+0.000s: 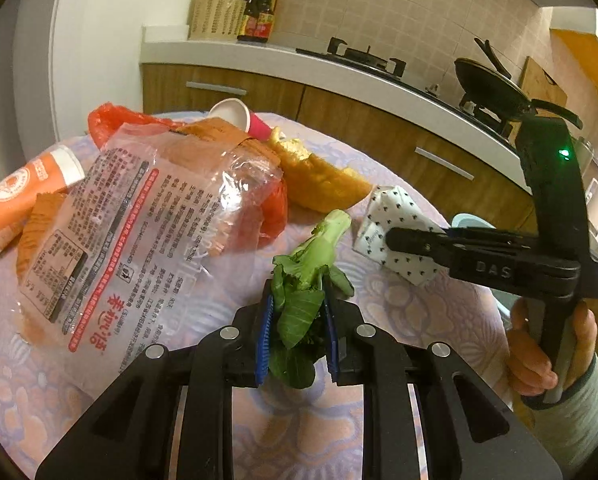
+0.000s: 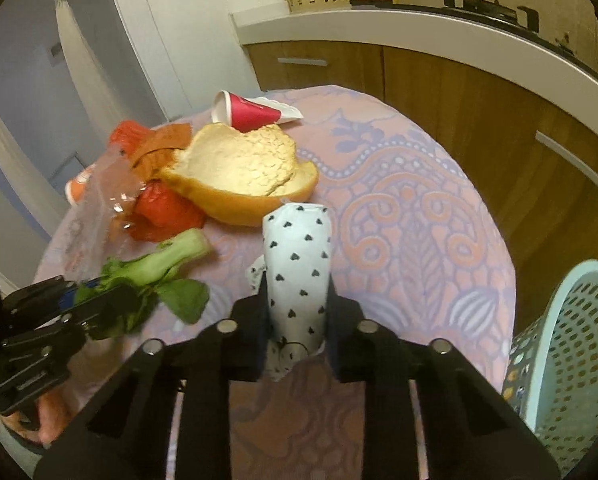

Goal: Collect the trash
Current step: 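Grasp the white polka-dot paper with the right tool, then carry leaves and paper to the wastebasket and open both tools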

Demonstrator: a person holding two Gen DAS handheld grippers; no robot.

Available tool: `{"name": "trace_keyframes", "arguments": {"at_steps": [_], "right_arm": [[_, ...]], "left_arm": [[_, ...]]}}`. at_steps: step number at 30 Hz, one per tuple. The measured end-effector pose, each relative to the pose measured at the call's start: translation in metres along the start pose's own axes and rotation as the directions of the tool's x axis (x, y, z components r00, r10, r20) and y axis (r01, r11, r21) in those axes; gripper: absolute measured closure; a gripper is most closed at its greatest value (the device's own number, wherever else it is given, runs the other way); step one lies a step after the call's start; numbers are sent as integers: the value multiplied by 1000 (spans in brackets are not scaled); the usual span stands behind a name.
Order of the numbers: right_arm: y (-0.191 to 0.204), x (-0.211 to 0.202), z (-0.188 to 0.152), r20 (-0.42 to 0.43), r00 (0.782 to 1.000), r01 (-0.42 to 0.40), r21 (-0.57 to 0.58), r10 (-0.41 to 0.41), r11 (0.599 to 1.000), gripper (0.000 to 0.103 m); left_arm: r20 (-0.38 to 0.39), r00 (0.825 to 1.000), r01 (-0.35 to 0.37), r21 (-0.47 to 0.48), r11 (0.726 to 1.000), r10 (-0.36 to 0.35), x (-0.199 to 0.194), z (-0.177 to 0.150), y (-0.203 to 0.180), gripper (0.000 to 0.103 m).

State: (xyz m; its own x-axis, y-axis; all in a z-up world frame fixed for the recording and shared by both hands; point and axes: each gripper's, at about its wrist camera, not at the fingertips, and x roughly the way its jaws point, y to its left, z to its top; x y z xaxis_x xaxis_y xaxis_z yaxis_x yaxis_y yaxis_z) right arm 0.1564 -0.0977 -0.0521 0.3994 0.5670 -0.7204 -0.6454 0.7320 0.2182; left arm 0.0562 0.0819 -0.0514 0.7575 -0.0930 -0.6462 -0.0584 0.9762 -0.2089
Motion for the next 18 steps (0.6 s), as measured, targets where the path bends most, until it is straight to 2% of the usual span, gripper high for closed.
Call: {"name": "trace_keyframes", "arguments": {"at_steps": [2,7,11,18], "right_arm": [[-5,-10,-6,12,1000,-6,23,6,1000,87],[-17,-45,-13,87,996,23,38,-26,999,87],[-38,-80,-17,168,982,71,63,-81,995,87],[-84,-118,-26,233,956,152,128,-179,980,87]], "left_arm": [[-1,1000,11,-5,1000,-11,-2,-1,-4,84],[29,995,97,4,995,-97,-15,-1,-30,84],[60,984,168,33,985,-170,-24,9,-55,84],[67,963,254,117,960,-263,-13,32,-115,84]]}}
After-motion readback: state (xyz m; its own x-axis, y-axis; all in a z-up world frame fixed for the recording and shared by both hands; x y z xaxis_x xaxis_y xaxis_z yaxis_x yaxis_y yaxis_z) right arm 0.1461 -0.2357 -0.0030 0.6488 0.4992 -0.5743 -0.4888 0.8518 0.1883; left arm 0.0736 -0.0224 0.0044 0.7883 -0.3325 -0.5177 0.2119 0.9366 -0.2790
